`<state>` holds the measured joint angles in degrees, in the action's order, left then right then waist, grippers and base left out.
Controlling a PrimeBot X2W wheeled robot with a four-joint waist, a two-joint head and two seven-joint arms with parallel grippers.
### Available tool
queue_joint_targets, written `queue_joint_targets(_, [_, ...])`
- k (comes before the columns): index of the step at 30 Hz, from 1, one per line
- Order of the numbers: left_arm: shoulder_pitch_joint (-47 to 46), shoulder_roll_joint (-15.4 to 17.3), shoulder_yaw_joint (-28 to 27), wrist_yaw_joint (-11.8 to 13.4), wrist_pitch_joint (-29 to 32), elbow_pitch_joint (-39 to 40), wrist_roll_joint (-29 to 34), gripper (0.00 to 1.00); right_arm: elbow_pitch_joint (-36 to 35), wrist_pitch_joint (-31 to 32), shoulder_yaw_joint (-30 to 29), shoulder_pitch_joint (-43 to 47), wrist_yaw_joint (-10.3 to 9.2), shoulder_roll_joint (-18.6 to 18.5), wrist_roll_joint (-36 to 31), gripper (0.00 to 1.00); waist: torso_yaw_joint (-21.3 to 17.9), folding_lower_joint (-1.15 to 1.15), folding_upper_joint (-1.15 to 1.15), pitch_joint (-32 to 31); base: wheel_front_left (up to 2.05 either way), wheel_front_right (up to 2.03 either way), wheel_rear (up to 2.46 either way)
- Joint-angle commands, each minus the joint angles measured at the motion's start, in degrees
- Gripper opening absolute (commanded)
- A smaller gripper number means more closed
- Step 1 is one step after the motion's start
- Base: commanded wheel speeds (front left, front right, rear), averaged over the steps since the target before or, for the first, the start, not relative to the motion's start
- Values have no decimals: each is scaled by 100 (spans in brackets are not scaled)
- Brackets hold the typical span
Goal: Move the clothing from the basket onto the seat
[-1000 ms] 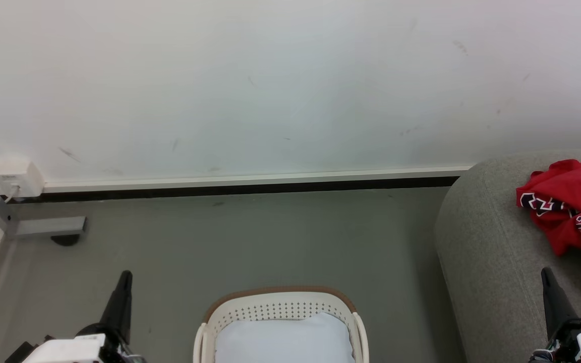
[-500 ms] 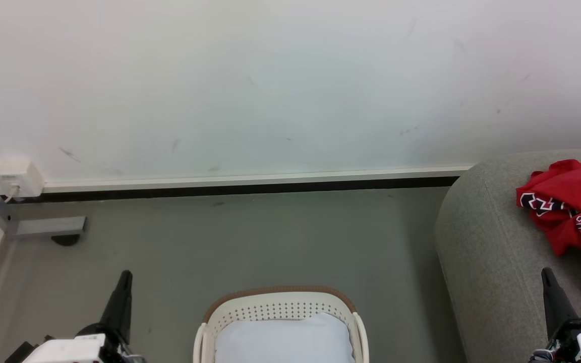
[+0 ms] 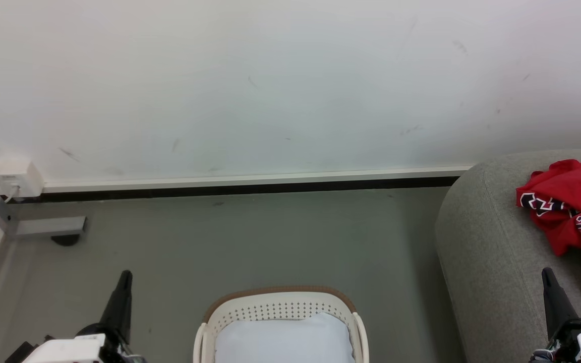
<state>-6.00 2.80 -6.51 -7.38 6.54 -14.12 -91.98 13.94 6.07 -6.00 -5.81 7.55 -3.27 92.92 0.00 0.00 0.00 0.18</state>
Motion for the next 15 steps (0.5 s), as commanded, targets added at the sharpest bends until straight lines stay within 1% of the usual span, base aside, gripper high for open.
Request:
queue_joint_targets(1, [-50,11,-11,-20,20,15,-79,0,13,31,-20,-72,-12,3,-21,0,0,0,0,0,0,0,0])
queue_joint_targets(15, [-50,11,-11,-20,19,16,-79,0,13,31,-31,-73,-12,10,-31,0,0,0,0,0,0,0,0])
